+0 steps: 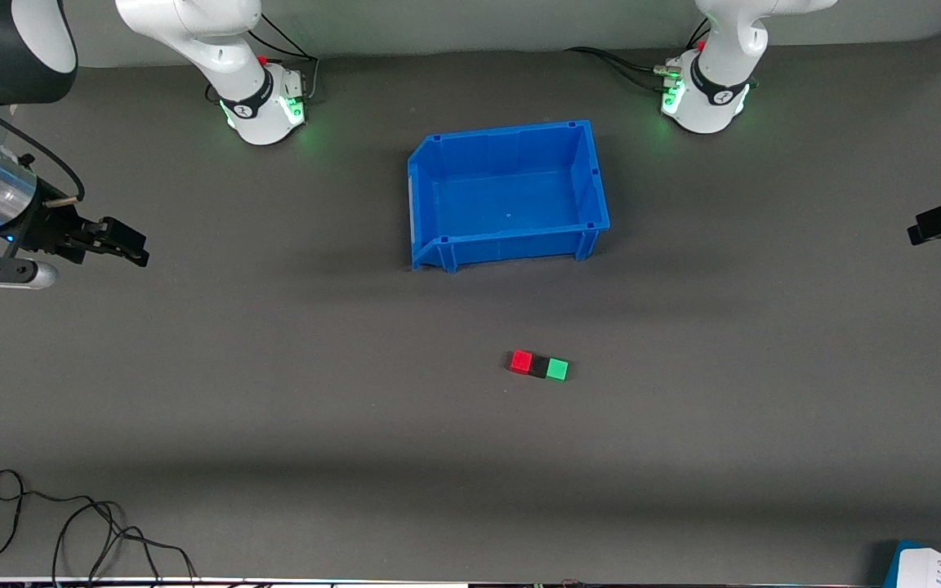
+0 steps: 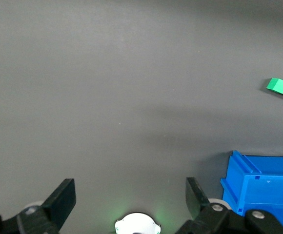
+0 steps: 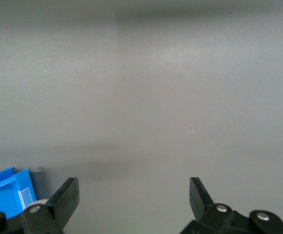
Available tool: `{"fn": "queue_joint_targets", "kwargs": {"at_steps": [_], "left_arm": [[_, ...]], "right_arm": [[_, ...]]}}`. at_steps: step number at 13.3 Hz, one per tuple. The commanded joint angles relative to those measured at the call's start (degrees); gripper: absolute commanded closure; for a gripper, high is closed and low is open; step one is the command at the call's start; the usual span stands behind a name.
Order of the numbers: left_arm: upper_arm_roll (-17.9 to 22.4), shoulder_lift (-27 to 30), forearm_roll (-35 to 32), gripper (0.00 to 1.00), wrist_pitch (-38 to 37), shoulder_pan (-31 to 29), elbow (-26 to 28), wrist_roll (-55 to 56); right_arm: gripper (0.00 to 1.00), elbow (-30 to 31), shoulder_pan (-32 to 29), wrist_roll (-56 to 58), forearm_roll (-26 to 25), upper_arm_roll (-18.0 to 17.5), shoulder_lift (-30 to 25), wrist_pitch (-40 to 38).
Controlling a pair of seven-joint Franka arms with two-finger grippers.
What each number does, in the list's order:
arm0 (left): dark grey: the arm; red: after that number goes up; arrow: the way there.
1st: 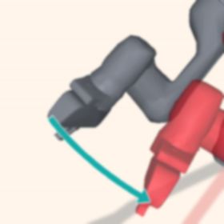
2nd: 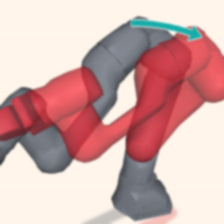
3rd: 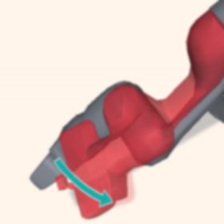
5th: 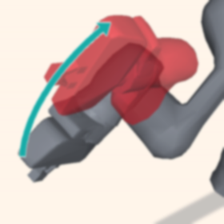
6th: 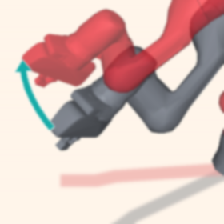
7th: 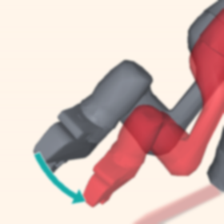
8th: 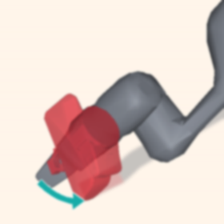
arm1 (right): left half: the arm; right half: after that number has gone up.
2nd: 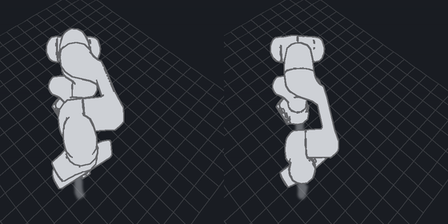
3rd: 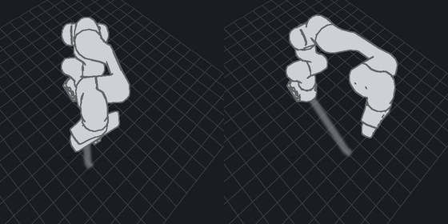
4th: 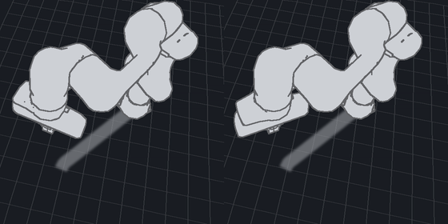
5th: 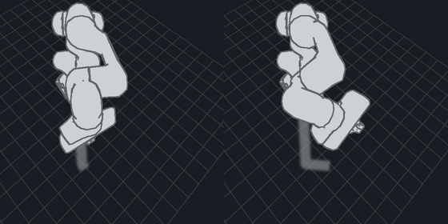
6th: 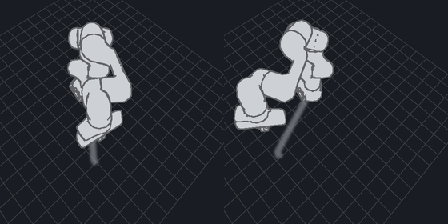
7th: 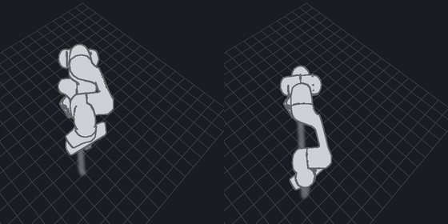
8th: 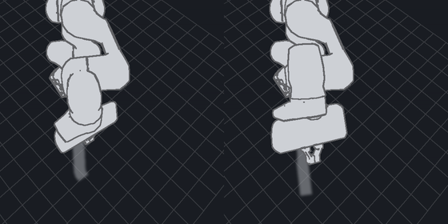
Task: Attach green and red cubes to black cube
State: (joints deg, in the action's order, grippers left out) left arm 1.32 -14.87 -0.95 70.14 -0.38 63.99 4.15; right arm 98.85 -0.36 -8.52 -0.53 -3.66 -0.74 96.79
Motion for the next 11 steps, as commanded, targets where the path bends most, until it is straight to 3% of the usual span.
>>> {"fn": "queue_joint_targets", "kwargs": {"at_steps": [1,3,8,11], "left_arm": [[-0.7,1.1,0.0,0.00,-0.2,1.3,1.5,-1.4],[-0.8,0.8,-0.2,0.00,0.3,1.0,2.0,-3.1],[-0.7,0.6,-0.4,0.00,1.3,0.8,6.3,-9.6],[-0.7,5.0,-0.5,0.00,6.0,0.7,13.9,-9.5]], "right_arm": [[0.00,-2.3,-0.3,0.5,-0.1,-0.5,0.8,-1.7],[0.00,-3.8,0.2,0.3,-0.1,-0.6,0.8,-5.3],[0.00,-5.0,0.2,0.3,0.7,-0.7,1.2,-5.7],[0.00,-4.9,0.3,0.5,0.9,-0.9,1.4,-5.8]]}}
